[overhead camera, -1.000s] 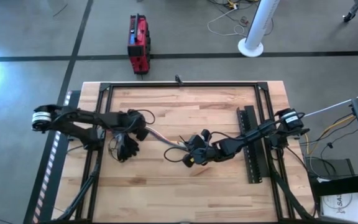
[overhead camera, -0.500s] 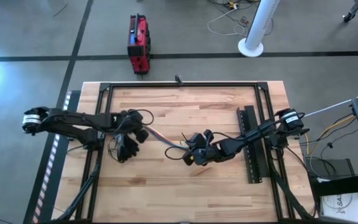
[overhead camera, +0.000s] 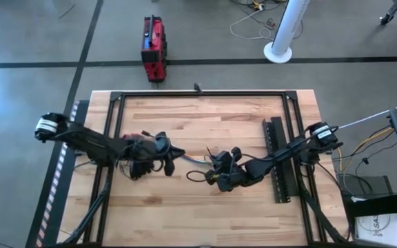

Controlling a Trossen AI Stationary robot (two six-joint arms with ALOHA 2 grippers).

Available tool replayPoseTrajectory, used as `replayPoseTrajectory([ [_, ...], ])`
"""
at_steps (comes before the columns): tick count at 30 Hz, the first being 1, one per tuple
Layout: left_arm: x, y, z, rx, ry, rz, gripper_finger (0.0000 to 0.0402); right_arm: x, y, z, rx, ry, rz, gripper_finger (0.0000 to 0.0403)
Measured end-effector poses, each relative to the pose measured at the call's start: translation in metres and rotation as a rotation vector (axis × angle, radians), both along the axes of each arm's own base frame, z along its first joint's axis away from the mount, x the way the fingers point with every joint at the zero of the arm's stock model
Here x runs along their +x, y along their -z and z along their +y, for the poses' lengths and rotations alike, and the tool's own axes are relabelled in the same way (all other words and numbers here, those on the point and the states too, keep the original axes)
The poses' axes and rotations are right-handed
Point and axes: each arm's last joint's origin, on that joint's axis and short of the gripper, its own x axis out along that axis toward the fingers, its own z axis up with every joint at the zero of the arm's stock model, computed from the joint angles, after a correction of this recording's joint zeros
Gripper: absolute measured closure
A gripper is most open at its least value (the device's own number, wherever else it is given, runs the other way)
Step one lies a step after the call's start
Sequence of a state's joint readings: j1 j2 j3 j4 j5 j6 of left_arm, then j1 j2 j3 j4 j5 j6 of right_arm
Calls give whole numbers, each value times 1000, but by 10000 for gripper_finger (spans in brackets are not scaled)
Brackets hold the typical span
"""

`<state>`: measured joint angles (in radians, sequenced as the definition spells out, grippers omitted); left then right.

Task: Ziptie cables
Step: Wrap the colored cable wires with the black zip tie

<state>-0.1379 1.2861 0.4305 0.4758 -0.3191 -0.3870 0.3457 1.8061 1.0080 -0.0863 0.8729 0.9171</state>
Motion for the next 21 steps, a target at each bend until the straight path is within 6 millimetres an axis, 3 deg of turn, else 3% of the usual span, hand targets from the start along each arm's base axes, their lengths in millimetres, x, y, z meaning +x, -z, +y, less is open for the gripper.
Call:
replayPoseTrajectory([
  [7,19,21,-4,21,9,43,381,-6,3,5,8,1,35,400],
  [10,28,29,-7,54,90,50,381,-8,3,10,-3,-20,49,400],
  [21,67,36,-15,184,273,-94,342,-16,5,25,-91,-73,91,400],
])
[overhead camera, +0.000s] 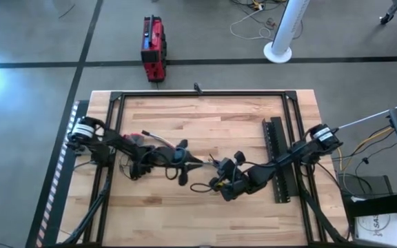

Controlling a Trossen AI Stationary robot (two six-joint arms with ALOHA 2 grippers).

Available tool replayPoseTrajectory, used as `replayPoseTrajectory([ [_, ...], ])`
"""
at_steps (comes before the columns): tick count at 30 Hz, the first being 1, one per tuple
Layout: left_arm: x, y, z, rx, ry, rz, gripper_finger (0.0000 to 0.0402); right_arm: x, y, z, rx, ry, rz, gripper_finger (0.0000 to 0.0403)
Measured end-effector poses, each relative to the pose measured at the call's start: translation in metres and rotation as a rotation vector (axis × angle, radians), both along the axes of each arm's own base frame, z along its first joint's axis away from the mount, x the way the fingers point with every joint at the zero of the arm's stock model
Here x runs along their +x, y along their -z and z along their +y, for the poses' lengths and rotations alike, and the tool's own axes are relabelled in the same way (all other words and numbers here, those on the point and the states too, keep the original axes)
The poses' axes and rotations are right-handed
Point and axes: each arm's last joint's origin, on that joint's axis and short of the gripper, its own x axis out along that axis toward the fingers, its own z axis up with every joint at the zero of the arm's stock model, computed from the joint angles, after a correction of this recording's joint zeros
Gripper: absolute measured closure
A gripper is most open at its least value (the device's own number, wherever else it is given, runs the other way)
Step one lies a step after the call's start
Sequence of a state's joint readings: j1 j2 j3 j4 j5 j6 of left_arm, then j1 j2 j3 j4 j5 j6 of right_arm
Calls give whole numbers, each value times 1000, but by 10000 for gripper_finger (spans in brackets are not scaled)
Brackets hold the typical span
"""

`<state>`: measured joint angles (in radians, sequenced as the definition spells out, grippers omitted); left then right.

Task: Ziptie cables
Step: Wrap the colored cable wires with the black zip tie

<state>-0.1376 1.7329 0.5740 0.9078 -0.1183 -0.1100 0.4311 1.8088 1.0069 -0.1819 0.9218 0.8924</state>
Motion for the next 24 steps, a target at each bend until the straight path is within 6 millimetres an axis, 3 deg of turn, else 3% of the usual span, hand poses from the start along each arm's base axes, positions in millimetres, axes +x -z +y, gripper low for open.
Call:
replayPoseTrajectory([
  [3,8,-4,6,11,81,-24,324,-2,-1,5,-29,-10,-2,400],
  [12,21,-12,48,23,224,-90,260,-4,-1,9,-75,-25,4,400],
  [18,39,1,60,52,398,-83,231,-2,-2,9,-78,-28,-14,400],
  [24,62,12,67,71,497,-100,227,-2,-2,10,-77,-30,-14,400],
])
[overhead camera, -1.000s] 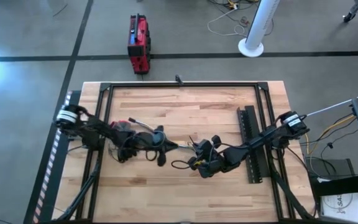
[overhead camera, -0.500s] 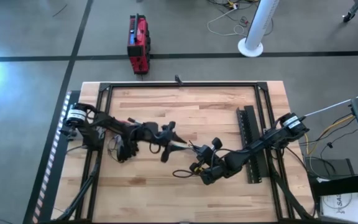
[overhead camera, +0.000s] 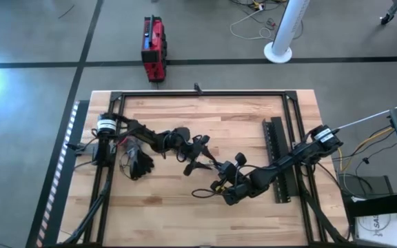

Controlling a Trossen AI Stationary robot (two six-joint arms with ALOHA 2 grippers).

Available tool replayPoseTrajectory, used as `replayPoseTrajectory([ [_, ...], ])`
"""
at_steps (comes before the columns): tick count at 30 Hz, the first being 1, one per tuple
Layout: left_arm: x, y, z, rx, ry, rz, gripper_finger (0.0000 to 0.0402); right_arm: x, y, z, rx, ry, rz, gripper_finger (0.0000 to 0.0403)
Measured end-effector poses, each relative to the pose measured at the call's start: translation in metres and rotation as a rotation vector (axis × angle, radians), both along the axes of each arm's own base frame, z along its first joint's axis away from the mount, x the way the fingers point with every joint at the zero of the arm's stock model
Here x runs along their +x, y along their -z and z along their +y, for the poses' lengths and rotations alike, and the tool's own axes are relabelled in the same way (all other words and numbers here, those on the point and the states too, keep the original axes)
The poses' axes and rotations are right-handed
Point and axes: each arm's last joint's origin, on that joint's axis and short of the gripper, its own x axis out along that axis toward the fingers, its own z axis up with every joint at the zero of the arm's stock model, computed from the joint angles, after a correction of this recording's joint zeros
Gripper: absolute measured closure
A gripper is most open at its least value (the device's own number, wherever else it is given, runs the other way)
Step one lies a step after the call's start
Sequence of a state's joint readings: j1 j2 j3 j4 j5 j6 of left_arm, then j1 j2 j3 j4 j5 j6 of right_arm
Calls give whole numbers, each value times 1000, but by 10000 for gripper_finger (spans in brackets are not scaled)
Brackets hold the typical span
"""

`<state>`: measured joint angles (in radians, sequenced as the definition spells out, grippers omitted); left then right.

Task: Ziptie cables
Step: Wrap the colored cable wires with the black zip tie

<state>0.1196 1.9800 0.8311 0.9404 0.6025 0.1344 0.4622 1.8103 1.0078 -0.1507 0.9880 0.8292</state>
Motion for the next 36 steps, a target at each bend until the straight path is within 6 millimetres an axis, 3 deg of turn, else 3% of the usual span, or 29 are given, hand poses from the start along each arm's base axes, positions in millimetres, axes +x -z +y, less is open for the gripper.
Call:
replayPoseTrajectory([
  [16,1,-12,9,8,114,-56,279,0,0,0,-1,-1,1,400],
  [30,3,-14,11,36,36,-84,324,0,0,-1,2,2,-5,400],
  [36,4,-14,12,41,-8,-80,363,0,0,-1,2,3,-4,400],
])
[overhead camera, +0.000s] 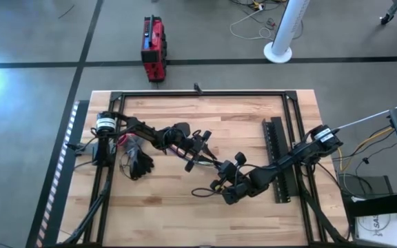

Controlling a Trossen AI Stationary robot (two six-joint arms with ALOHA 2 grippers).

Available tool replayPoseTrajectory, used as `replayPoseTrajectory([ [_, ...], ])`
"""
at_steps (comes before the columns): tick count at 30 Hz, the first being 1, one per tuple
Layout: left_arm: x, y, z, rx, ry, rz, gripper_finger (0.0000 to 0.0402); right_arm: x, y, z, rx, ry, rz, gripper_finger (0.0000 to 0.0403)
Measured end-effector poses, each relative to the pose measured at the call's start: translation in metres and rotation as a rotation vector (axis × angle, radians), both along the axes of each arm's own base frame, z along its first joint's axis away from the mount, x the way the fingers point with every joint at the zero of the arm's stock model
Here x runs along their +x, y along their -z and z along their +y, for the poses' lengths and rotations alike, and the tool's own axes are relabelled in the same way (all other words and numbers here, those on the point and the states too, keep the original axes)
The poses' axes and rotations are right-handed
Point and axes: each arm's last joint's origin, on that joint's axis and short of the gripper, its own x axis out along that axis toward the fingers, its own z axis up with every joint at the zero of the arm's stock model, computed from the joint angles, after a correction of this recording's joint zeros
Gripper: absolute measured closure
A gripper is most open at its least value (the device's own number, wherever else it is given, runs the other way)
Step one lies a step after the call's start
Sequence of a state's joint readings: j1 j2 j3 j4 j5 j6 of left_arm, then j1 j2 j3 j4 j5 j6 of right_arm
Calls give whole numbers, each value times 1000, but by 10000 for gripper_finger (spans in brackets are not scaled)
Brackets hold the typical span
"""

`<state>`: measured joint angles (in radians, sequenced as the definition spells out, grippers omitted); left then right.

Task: Ziptie cables
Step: Wrap the colored cable wires with the black zip tie

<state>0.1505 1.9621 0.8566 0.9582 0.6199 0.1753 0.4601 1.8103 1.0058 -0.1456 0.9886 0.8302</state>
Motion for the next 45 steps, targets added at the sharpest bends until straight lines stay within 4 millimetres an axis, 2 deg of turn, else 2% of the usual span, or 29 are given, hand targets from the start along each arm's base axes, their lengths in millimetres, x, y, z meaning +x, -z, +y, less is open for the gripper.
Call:
replayPoseTrajectory([
  [4,0,0,0,-4,1,3,396,0,0,0,-4,2,1,400],
  [11,-1,-3,0,-48,-5,23,399,0,0,0,-3,2,-2,400],
  [18,-6,-24,-1,-44,-8,9,401,0,-1,0,1,7,-12,400],
  [23,-17,-38,0,-33,-19,4,401,0,0,0,9,1,-7,400],
  [29,-51,-60,7,-7,-59,-59,400,0,0,0,12,-1,-5,400],
  [35,-109,-76,22,14,-152,-132,400,-1,1,0,11,-4,5,400],
  [40,-149,-72,20,16,-241,-157,401,-1,1,0,10,-3,6,400],
  [45,-166,-54,6,-23,-202,-103,401,-1,1,-1,7,1,4,400],
])
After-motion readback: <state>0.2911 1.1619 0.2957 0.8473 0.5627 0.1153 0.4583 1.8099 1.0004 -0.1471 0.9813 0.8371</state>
